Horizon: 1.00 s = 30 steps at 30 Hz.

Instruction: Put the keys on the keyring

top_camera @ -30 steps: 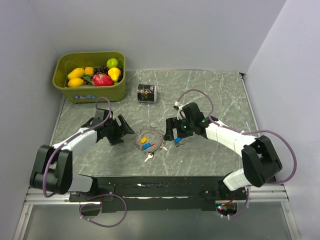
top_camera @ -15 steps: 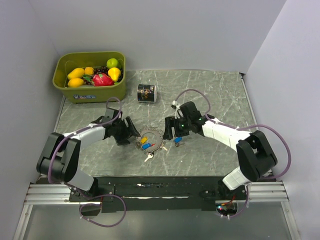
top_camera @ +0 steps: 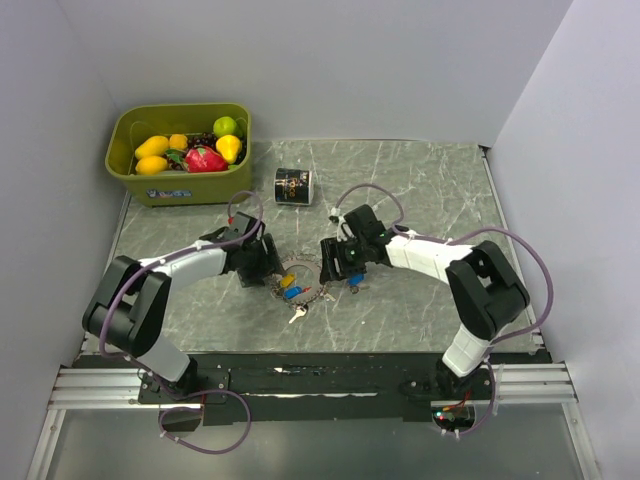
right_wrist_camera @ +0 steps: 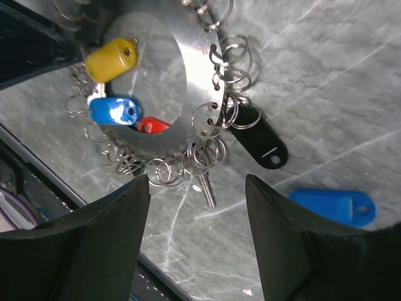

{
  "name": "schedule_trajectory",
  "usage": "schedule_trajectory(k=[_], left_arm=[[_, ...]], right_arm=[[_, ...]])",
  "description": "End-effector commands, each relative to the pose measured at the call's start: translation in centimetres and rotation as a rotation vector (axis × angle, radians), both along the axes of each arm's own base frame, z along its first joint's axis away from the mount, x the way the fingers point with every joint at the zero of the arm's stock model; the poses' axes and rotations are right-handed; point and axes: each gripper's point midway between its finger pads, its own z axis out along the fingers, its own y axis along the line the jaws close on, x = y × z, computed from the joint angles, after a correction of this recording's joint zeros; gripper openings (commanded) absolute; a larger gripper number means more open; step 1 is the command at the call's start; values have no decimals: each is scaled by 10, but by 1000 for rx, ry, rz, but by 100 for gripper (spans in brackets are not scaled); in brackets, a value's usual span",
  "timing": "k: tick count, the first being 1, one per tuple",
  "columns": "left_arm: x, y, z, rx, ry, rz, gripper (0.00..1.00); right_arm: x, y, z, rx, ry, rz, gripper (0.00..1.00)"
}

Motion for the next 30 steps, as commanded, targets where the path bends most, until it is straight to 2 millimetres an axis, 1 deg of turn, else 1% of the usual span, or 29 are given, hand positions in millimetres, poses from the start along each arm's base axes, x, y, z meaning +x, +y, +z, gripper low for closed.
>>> schedule_trajectory(k=[1,3,4,6,10,16,18,19,21,22,25,27,29,30], left_arm=[[-2,7,-10,123,9,-3,69],[-5,7,-12,143,18,-11,66],[-6,3,-11,144,17,-25,66],[-7,8,-15,191,19,-21,65],[-9,5,-15,215,11,-32,64],[-5,0,-6,200,-20,-36,58],[-5,0,-5,205,-21,-40,57],[-3,0,-3,210,-28,-39,56],[-3,1,-2,215,-34,-38,56],[-1,1,-1,215,-37,-39,56],[1,2,4,227,-49,-38,57],[2,5,7,240,-55,-33,59],[5,6,14,244,-79,-28,59],[4,9,15,255,-77,-25,60]], right_arm=[[3,19,4,26,-16,33,69],[0,21,1,30,2,34,69],[-1,22,-1,31,4,35,68],[-4,25,-4,32,16,41,67],[-14,31,-7,32,29,67,65],[-30,39,-13,37,55,96,64],[-34,43,-11,56,60,99,64],[-41,44,-14,69,79,112,64],[-44,50,-12,101,81,112,64],[-51,50,-15,104,97,120,64],[-59,56,-17,124,114,127,63],[-62,60,-14,143,114,134,63],[-65,62,-12,147,112,142,63],[-65,63,-7,153,101,143,63]])
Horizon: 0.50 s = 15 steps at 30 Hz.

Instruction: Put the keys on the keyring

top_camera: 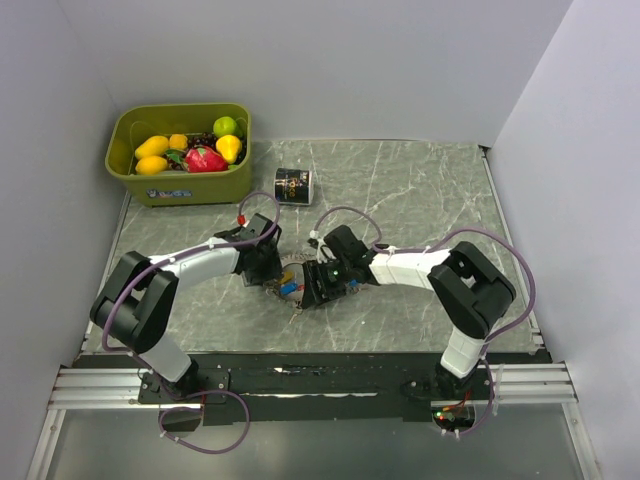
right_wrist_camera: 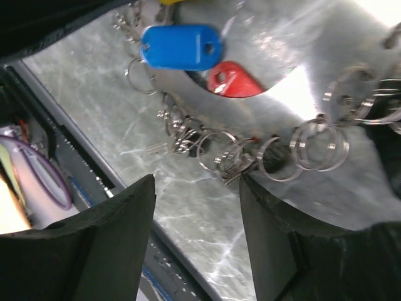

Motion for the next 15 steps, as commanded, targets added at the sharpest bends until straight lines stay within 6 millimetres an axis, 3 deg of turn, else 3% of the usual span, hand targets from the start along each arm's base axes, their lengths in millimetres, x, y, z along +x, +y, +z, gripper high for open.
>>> schedule_trajectory(k=[1,9,15], left_arm=[[10,5,25,36,-66,3,61],[7,9,38,38,-84,-7,70],[9,5,38,111,-72,-31,72]], right_arm=[[-3,11,15,57,-26,11,63],[12,2,59,55,-164,-24,66],[29,-19,93,80,-289,-117,70]])
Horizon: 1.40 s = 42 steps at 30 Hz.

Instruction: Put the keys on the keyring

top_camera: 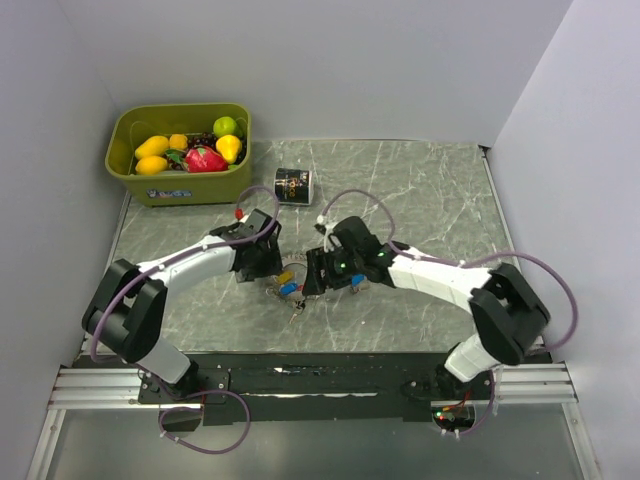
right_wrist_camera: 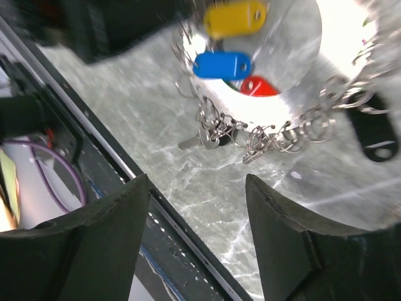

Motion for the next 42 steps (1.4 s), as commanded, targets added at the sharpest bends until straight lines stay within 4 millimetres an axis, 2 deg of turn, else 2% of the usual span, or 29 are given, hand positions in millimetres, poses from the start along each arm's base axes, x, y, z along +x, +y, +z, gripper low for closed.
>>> schedule_trajectory(k=[1,3,4,5,11,15,22,25,31,37,41,42], left_arm=[[9,-7,10,75,-24,-31,72],[10,-12,12,109,-21,-53,72],[10,-11,5,142,-9,-54,72],[10,-12,4,153,-3,-57,72],[5,-21,-13,248,36,-92,71],[2,-31,-18,307,39,-128,70],[-5,-31,-32,356,70,-161,67],[-3,-32,-32,350,53,-178,64],[7,-34,-36,399,39,-288,65],[18,-24,-34,509,23,-316,65],[27,-30,-19,488,-24,-305,66],[30,-35,-8,457,-50,-303,67]], right_arm=[[19,-21,30,38,-127,-87,71],[22,-28,40,68,-159,-110,71],[22,-37,34,58,-151,-132,71],[22,-41,39,69,-165,-143,71],[21,-67,30,47,-159,-189,72],[19,-75,23,33,-152,-199,72],[16,-79,14,24,-137,-203,73],[15,-80,12,21,-139,-202,73],[14,-86,10,-5,-145,-205,74],[15,-92,10,-18,-154,-217,75],[16,-92,9,-24,-153,-211,75],[16,-92,9,-26,-153,-208,75]])
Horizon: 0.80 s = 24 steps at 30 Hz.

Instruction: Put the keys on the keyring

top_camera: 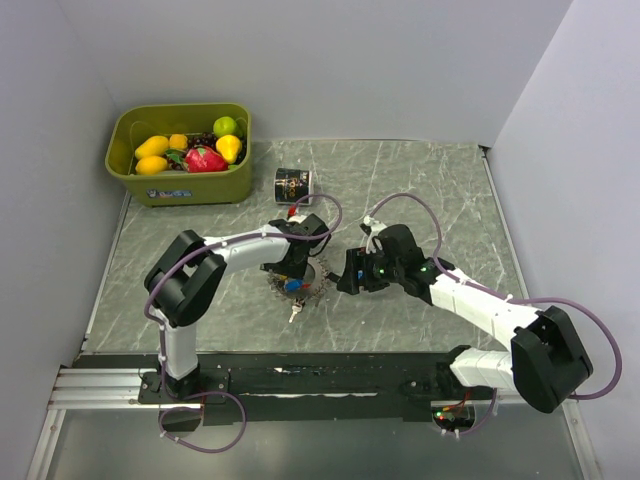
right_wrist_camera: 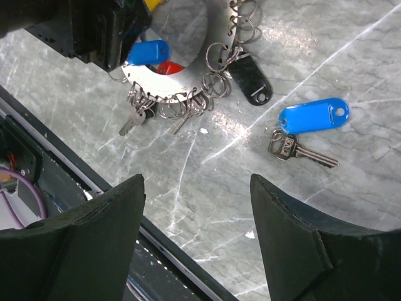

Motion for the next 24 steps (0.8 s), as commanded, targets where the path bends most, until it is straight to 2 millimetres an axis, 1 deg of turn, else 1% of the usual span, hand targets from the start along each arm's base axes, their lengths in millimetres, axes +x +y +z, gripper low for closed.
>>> schedule_trajectory(k=[1,2,3,4,5,6,7,8,9,10,11,12,13,14,15,16,17,18,19,20,21,22,23,24], left_arm=[[11,-4,22,-11,-56,-26,69],[14,-10,30,-49,-78,-27,72],[15,-17,48,-115,-106,-33,74],[16,-22,58,-157,-125,-30,76],[17,-27,66,-202,-148,-29,81],[17,-29,73,-240,-159,-30,83],[14,-34,88,-313,-174,-27,84],[10,-33,88,-342,-169,-20,85],[14,-30,99,-393,-191,-2,85],[14,-28,103,-434,-191,21,85],[4,-26,94,-474,-143,20,85],[11,-18,104,-540,-167,50,85],[10,-12,103,-584,-152,77,85],[-4,-9,90,-642,-75,82,85],[4,9,89,-690,-77,137,85],[5,11,98,-762,-94,138,85],[-6,15,87,-800,-45,144,85],[-3,26,89,-828,-52,174,85],[-5,29,86,-846,-38,185,85],[-11,34,77,-848,-13,209,85],[-13,36,75,-885,14,219,85],[-16,36,71,-906,34,234,85],[-22,36,62,-928,58,244,85],[-22,38,59,-955,69,258,85]], right_arm=[[4,-3,5,-9,-36,1,75],[5,-3,6,-10,-34,1,75],[6,-2,7,-7,-39,2,75],[7,-2,9,-6,-42,3,75],[8,-1,7,-10,-40,4,76],[11,0,10,-8,-46,2,76],[13,1,11,-10,-51,6,76],[14,2,8,-19,-42,6,76],[20,5,13,-13,-53,7,76],[22,6,13,-18,-55,14,76],[25,9,7,-28,-36,17,76],[31,12,13,-23,-44,17,76],[32,15,12,-27,-31,22,76],[35,17,5,-38,-7,26,76],[42,22,10,-37,-14,28,76],[44,23,8,-47,-6,28,76],[47,24,-1,-65,19,29,76],[54,27,2,-66,14,26,76],[58,27,-1,-83,15,17,76],[60,26,-12,-107,44,14,77],[66,30,-10,-107,39,12,77],[69,31,-20,-127,58,10,77],[71,31,-23,-135,65,8,77],[76,34,-23,-132,63,6,77]])
